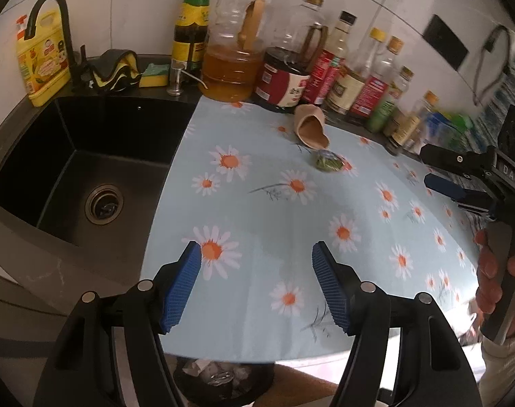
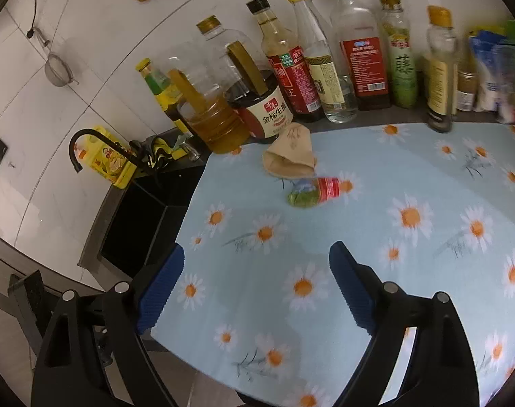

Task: Collect trash
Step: 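Move both grippers back up over the table toward the remaining trash, then grasp the tan paper cup with the right gripper while the left gripper grasps the red-labelled pouch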

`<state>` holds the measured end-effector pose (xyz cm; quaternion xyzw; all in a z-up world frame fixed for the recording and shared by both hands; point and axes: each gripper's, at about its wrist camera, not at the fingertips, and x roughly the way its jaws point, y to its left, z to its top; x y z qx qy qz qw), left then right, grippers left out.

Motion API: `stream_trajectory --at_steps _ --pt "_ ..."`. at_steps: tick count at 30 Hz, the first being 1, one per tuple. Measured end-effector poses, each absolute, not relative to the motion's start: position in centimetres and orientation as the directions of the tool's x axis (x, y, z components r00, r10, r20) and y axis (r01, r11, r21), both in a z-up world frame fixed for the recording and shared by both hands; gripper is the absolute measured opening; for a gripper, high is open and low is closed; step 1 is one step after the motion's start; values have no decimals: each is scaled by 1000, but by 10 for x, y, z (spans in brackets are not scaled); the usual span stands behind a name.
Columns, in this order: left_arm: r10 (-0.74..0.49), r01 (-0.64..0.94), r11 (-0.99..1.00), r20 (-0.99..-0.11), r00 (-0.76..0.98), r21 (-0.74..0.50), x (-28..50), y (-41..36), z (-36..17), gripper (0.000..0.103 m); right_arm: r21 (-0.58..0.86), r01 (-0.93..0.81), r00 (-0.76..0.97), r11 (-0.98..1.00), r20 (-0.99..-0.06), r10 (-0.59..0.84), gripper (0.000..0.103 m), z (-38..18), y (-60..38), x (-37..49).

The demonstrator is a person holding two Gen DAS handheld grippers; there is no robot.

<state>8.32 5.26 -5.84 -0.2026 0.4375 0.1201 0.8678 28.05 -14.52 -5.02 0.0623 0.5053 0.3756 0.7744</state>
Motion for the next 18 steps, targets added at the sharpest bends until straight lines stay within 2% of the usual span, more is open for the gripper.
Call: stream_trajectory --at_steps 2,18 --pt "53 -417 877 -813 580 -240 93 51 -59 66 486 -530 185 695 -733 654 94 -56 -140 301" --pt "155 -560 806 -846 510 -190 130 51 -57 66 520 -571 93 635 -728 679 96 -98 -79 420"
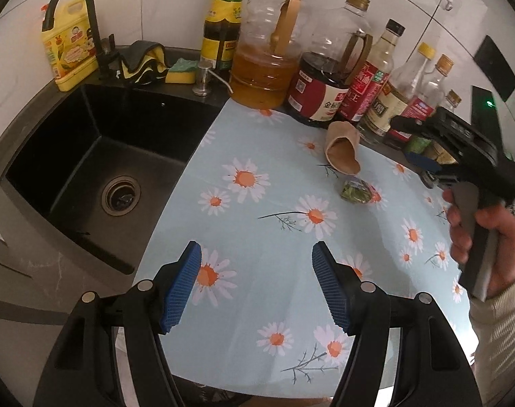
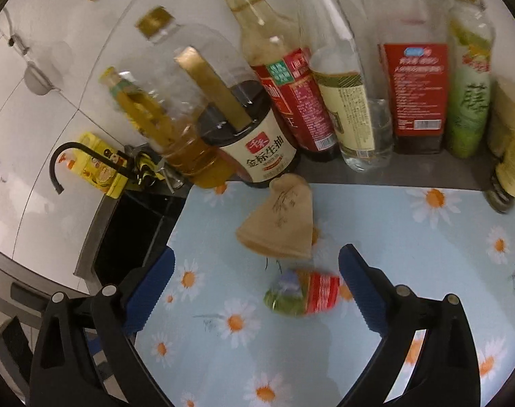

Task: Collect trash
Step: 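Grasp the tan paper cup with the right gripper while the left gripper grasps the red-labelled pouch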

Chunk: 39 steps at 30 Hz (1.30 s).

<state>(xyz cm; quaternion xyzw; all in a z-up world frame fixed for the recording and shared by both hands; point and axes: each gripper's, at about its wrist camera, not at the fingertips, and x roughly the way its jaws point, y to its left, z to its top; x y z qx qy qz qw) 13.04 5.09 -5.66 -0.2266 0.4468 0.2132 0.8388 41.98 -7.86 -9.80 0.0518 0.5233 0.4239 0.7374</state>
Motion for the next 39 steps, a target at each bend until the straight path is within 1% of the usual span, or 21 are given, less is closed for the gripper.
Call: stream_trajectory --at_steps 9,14,15,16,17,19,20,22,27,28,29,39 --pt "177 -606 776 -863 474 -174 138 53 -61 66 516 -563 51 645 -758 651 96 -145 -35 459" --pt "184 -622 765 -871 456 -164 141 53 -65 66 523 -561 41 641 -756 653 96 -161 -24 468" --pt "185 -625 764 -873 452 -162 141 53 -66 67 518 -566 45 642 -758 651 96 -163 -22 469" --pt "185 -628 762 -875 448 -160 142 52 -67 73 514 -569 47 642 -759 649 96 -164 -21 469" --pt "187 -631 759 -874 448 -161 142 52 -67 83 513 -573 45 639 -759 649 93 -166 -19 470" --pt "189 -631 757 -868 460 -169 142 51 -67 83 510 -575 36 639 -765 643 86 -170 -16 470" --pt "189 -627 760 -865 464 -171 143 50 -66 83 500 -580 39 644 -772 634 80 -172 -14 470" --pt "191 -627 762 -868 459 -164 145 49 -67 83 444 -611 76 655 -791 607 71 -171 -11 466" --pt "188 -623 766 -873 451 -157 149 46 -68 83 438 -626 71 645 -792 606 61 -172 -5 465" --pt "188 -622 767 -872 452 -157 149 46 -68 83 437 -629 71 643 -791 607 55 -171 -4 465" --pt "189 -621 768 -872 452 -155 150 45 -68 83 440 -630 69 639 -789 611 53 -170 -5 465" --pt "182 -604 783 -873 453 -150 160 39 -71 83 464 -655 82 596 -741 666 53 -142 -22 465"
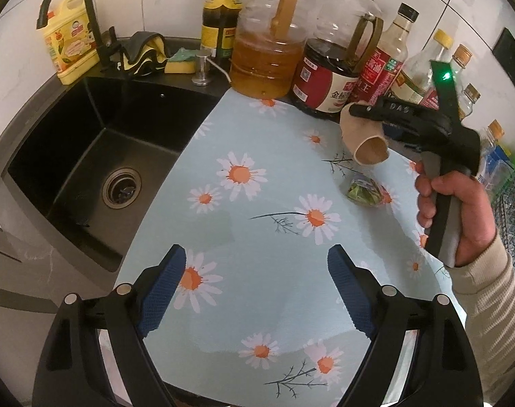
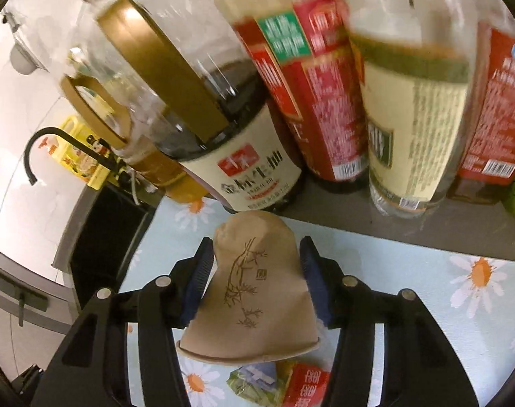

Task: Collect trash
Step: 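Grasp the tan paper cup with the right gripper while the left gripper grasps the red-labelled pouch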

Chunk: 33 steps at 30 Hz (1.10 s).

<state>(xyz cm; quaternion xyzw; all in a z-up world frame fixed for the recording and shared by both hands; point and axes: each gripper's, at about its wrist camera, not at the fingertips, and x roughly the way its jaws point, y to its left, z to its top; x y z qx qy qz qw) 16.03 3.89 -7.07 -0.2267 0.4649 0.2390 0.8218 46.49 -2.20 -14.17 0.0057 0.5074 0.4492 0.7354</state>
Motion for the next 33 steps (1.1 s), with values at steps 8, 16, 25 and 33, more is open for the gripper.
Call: stream_trajectory --at_steps 8,16,25,33 --pt "150 -551 820 -871 468 -154 186 29 -73 83 476 -676 115 563 -687 718 53 -101 -62 457" --pt "101 -449 883 -876 471 -140 228 13 -77 83 466 -655 174 595 -673 719 53 -85 -119 451" --pt "45 -315 942 -885 463 -117 294 -10 -96 88 486 -585 224 649 -672 705 53 -79 -203 440" --pt "47 -260 964 -919 391 -61 342 -22 -121 88 516 -517 244 683 -676 695 53 -95 -262 423"
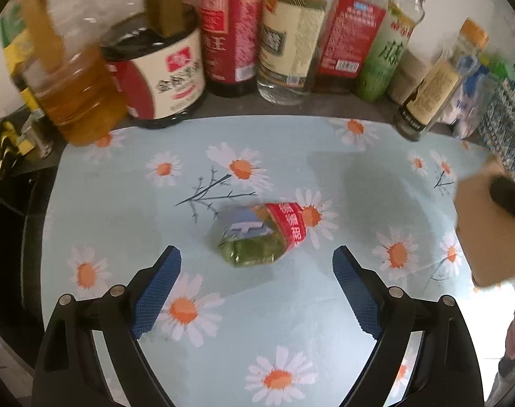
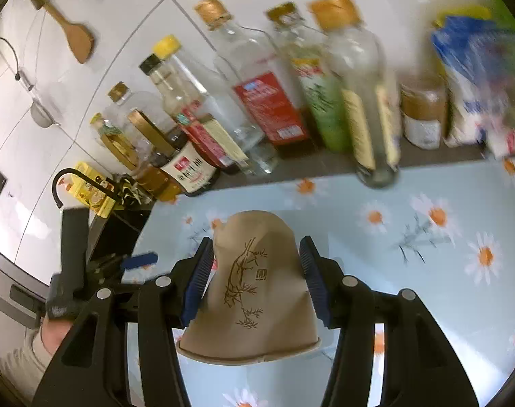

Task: Collect trash
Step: 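Grasp the tan paper cup with the right gripper while the left gripper grasps the red-labelled pouch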

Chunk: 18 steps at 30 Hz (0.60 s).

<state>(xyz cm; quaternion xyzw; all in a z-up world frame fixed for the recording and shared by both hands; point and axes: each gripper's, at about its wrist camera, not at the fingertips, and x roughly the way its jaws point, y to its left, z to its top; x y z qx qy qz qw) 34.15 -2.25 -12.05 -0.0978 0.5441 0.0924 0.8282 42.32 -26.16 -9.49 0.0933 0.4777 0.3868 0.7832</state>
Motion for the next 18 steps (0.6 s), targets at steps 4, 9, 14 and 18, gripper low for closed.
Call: stream_trajectory --at_steps 4,9,14,18 --pt "80 -239 971 -929 361 -9 357 -24 -135 88 541 -476 230 693 -685 692 53 -111 -276 419" --pt "118 -233 972 -934 338 39 369 -24 -147 76 560 -458 225 690 -679 699 53 -119 -289 416" --pt "107 -209 977 -938 329 38 373 -28 -150 59 566 -451 226 690 -675 702 53 -121 -296 420" --pt "100 -199 979 -936 338 33 373 -30 -148 55 579 -449 227 681 -663 713 53 -121 -297 423"
